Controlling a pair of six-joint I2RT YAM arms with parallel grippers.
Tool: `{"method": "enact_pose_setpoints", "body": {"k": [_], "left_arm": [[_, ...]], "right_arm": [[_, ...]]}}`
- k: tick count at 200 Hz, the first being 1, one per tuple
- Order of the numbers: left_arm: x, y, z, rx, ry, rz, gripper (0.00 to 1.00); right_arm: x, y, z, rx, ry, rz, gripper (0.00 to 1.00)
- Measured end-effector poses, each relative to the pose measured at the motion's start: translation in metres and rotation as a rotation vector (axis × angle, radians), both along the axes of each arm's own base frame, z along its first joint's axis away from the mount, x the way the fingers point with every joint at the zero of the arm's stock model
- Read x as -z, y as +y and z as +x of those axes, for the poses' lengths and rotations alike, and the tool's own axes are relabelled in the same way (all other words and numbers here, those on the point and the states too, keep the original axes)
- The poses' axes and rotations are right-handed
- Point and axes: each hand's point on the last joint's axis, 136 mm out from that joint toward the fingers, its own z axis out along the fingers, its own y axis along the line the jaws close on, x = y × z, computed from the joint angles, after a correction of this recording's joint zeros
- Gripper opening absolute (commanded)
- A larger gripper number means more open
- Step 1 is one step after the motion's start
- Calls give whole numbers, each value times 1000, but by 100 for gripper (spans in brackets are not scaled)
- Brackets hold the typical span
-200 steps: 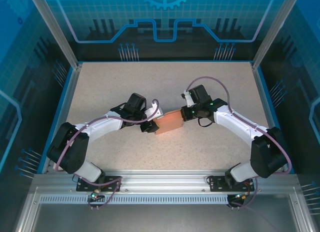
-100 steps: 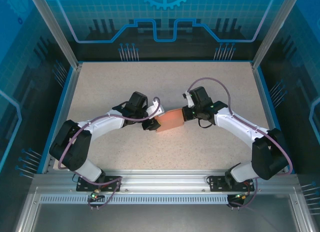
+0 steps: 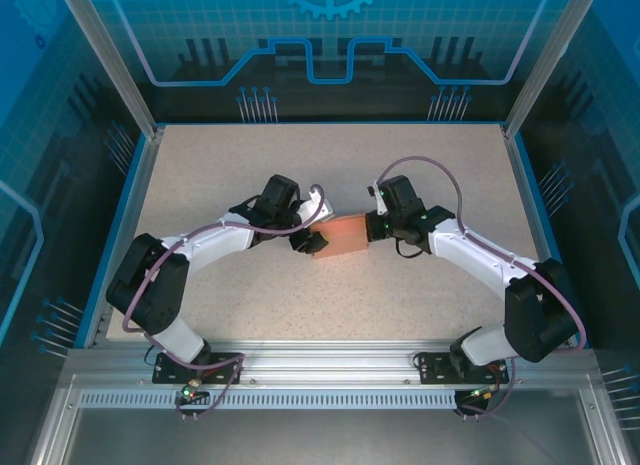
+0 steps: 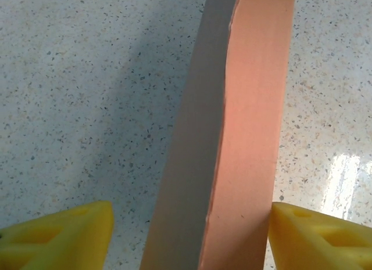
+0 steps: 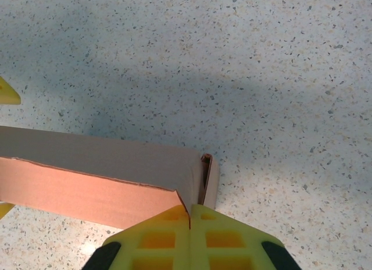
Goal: Fold the paper box
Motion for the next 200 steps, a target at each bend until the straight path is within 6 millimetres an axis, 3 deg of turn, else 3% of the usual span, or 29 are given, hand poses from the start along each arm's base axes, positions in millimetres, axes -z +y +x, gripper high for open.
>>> {"method": "enact_pose_setpoints", "body": {"k": [32,76,97,137,200], "left_arm": [[-11,4,1,-52,-9,-27,75],[-58,18,-2,-228,-22,-140,72],[-69,28,-7,-333,16,-193,68],[-61,37,-20,-452,144,-238,56],[-39,46,-29,-491,223,-152,42]], "right_arm": [[0,1,0,2,-4,-6,5],[0,0,0,5,-7,-11,5],[0,1,0,6,-10,-16,5],[0,0,0,9,-13,-21,5],[0,0,0,8,-13,-21,5]]}}
